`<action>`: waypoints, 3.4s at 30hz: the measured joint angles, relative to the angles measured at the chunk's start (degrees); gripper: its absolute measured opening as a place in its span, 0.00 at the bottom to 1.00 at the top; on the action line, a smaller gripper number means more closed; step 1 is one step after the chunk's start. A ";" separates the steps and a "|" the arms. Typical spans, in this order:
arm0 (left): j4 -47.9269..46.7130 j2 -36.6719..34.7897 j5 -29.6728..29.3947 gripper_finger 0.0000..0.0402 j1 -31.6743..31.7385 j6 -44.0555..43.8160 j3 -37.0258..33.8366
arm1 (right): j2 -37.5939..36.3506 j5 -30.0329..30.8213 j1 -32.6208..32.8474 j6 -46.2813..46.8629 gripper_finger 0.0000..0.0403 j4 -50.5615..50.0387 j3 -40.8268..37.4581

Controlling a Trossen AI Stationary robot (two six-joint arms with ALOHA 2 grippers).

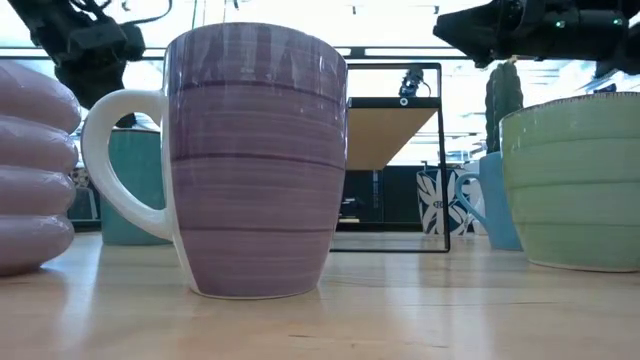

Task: Place coffee mugs
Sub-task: Put the yellow mug on the shelf

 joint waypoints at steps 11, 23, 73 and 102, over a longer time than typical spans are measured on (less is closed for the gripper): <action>-0.50 7.65 10.16 0.35 9.18 5.64 0.00 | 7.44 -4.36 -3.87 -1.49 0.42 -9.02 6.92; -2.95 7.58 10.24 0.35 13.48 0.68 0.08 | 9.14 -14.59 -9.53 -3.03 0.42 -4.64 6.94; -7.46 20.74 8.39 0.47 20.61 13.30 4.83 | 14.24 -28.73 -26.01 -2.96 0.42 -3.20 8.58; -8.92 20.58 14.66 0.47 27.37 26.06 4.83 | 18.25 -35.74 -34.92 -4.78 0.42 -13.58 13.58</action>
